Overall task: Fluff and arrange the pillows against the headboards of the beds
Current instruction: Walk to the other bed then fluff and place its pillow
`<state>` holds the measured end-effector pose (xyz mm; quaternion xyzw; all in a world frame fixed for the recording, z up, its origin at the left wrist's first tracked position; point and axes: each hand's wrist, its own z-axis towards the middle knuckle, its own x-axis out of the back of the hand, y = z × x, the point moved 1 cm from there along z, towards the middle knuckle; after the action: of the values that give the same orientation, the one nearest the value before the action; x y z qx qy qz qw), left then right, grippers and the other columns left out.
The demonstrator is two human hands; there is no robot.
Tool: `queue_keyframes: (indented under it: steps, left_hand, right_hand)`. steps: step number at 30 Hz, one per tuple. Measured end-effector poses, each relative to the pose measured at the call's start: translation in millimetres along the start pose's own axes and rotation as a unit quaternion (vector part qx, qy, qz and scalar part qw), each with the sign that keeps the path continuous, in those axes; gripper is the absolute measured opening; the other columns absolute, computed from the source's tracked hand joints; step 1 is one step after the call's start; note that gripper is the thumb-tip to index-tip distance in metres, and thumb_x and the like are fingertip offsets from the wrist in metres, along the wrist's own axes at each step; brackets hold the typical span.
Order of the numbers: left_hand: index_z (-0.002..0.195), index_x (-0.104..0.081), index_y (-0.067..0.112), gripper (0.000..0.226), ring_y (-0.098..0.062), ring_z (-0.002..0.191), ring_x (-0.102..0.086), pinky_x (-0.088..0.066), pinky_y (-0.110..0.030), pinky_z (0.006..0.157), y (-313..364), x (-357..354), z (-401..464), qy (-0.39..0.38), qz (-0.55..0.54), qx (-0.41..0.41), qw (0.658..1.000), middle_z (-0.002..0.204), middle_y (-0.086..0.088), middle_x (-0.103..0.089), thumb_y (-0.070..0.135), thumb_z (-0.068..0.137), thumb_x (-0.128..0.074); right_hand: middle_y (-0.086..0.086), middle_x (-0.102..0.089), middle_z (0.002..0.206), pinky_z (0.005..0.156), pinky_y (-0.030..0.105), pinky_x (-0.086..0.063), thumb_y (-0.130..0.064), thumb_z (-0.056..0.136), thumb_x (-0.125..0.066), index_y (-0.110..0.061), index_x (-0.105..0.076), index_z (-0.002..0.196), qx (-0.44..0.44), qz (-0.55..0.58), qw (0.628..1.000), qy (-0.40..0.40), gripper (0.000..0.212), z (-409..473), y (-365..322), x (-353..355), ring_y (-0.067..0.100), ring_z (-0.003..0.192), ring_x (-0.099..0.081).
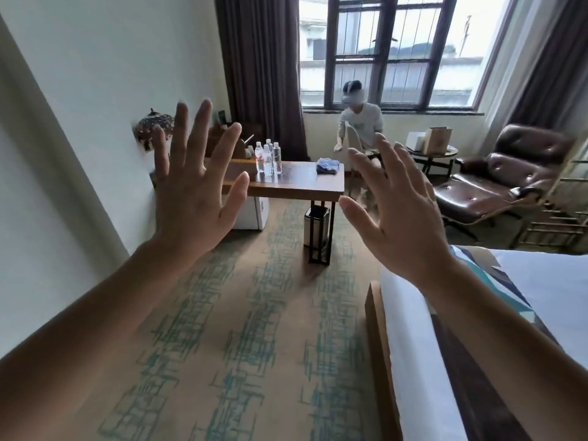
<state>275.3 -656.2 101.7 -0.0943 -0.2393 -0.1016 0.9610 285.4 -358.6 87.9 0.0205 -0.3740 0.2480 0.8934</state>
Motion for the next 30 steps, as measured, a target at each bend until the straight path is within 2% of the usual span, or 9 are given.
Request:
queue_keyframes:
  steps: [8, 14, 23, 30]
  left_hand:
    - [0.162, -0.031, 0.018, 0.058, -0.046, 0.159, -0.015, -0.011, -0.068, 0.126, 40.8, -131.6, 83.8, 0.006, -0.023, -0.084, 0.996, 0.171, -0.021, -0.02, 0.043, 0.11, -0.04]
    - [0.164, -0.029, 0.02, 0.06, -0.043, 0.16, -0.01, -0.01, -0.067, 0.126, 60.7, -230.5, 143.5, -0.01, -0.042, -0.061, 0.997, 0.173, -0.017, -0.015, 0.046, 0.111, -0.036]
    - [0.162, -0.034, 0.018, 0.059, -0.044, 0.16, -0.01, -0.011, -0.069, 0.125, 115.8, -372.3, 211.4, -0.01, -0.128, -0.085, 0.988, 0.172, -0.018, -0.017, 0.046, 0.111, -0.035]
    - [0.16, -0.039, 0.016, 0.058, -0.042, 0.161, -0.008, -0.009, -0.067, 0.126, 136.9, -501.3, 265.3, -0.007, -0.191, -0.118, 0.974, 0.173, -0.017, -0.016, 0.046, 0.11, -0.039]
  right_hand:
    - [0.004, -0.018, 0.171, 0.12, 0.06, -0.026, -0.061, 0.099, -0.039, -0.031, -0.033, 0.159, -0.063, -0.041, 0.997, 0.03, 0.067, 67.7, 121.0, -42.9, 0.035, 0.156, -0.019]
    - [0.004, -0.019, 0.17, 0.119, 0.059, -0.025, -0.062, 0.097, -0.037, -0.033, -0.034, 0.158, -0.087, -0.053, 0.994, 0.033, 0.067, 121.3, 203.5, -66.2, 0.035, 0.156, -0.019]
    - [0.005, -0.021, 0.17, 0.116, 0.057, -0.03, -0.057, 0.098, -0.044, -0.033, -0.037, 0.157, -0.162, -0.109, 0.981, 0.016, 0.064, 142.1, 315.0, -96.7, 0.034, 0.156, -0.02]
    - [0.004, -0.023, 0.169, 0.119, 0.062, -0.029, -0.059, 0.097, -0.04, -0.034, -0.034, 0.158, -0.197, -0.159, 0.968, 0.005, 0.066, 197.6, 398.3, -153.0, 0.033, 0.155, -0.023]
